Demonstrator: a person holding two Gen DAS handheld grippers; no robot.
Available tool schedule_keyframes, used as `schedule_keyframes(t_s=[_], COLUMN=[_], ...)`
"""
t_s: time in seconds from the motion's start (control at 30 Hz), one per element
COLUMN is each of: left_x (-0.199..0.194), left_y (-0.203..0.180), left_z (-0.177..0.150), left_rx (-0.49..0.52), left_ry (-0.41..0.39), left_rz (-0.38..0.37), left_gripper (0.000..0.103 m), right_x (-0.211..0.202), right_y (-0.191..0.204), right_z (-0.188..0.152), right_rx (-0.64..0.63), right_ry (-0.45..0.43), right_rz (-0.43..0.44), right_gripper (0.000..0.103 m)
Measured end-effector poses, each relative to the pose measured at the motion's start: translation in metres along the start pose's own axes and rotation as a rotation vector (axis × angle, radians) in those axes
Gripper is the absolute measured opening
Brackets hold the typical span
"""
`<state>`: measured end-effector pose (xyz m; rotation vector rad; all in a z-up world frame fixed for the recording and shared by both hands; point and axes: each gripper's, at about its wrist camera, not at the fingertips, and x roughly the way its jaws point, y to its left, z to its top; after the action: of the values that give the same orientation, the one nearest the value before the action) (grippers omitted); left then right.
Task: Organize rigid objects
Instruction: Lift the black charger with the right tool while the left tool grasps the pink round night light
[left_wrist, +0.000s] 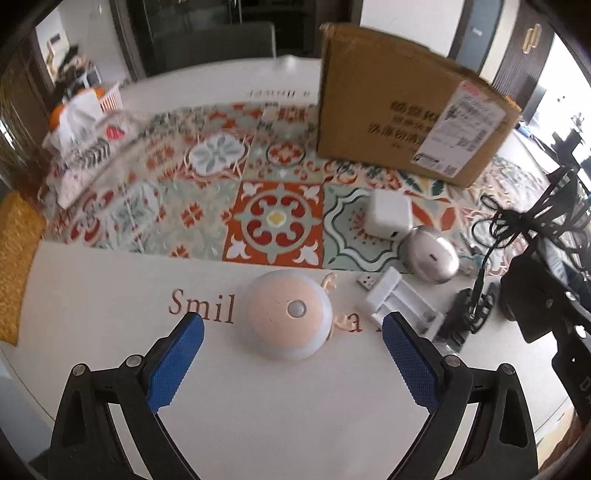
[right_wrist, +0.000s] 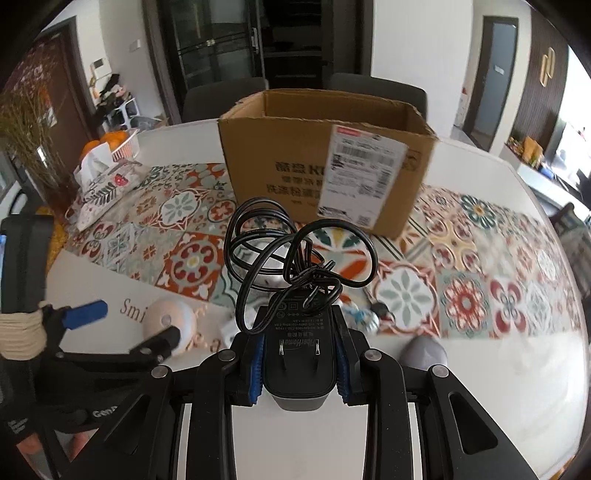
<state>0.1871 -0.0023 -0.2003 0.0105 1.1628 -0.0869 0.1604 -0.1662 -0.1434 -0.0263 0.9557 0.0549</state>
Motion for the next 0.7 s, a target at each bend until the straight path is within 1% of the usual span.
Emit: schedule_keyframes(t_s=[0.03, 0.13, 0.3, 0.37, 0.43, 0.53, 0.63, 0.7], left_x=[0.005, 0.02, 0.039, 0.048, 0.055, 0.061, 0.065, 0.066], left_y=[0.001, 0.002, -0.001, -0.003, -0.002, -0.003, -0.003, -0.001], left_z=[0.001, 0.006, 0.013, 0.014, 0.015, 0.015, 0.015, 0.015], left_rx=[-0.01, -0.037, -0.055, -0.057, -0.072, -0.077, -0.076, -0.086], left_ry=[0.019, 0.071, 0.111, 0.136, 0.156, 0.168, 0.175, 0.177], left_rz=[0.008, 0.027, 0.058, 0.064, 0.065, 0.075, 0.087, 0.083], left_gripper=[0.093, 0.091, 0.088, 0.083, 0.08, 0.079, 0.076, 0.075], right_x=[0.003, 0.017, 0.036, 0.04, 0.045, 0.052, 0.056, 0.059], right_y=[0.002, 0.006, 0.006, 0.006, 0.006, 0.006, 0.006, 0.007], right_z=[0.002, 0.008, 0.013, 0.015, 0.017, 0.02, 0.021, 0.022], right_rx=[-0.013, -0.05, -0.067, -0.077, -0.086, -0.091, -0.098, -0.101], right_ry=[0.0, 0.009, 0.037, 0.037, 0.042, 0.054, 0.06, 0.064], right_rz=[-0.004, 0.001, 0.011, 0.001, -0.011, -0.004, -0.004, -0.003], right_gripper=[0.03, 0.03, 0.03, 0.03, 0.03, 0.03, 0.03, 0.03])
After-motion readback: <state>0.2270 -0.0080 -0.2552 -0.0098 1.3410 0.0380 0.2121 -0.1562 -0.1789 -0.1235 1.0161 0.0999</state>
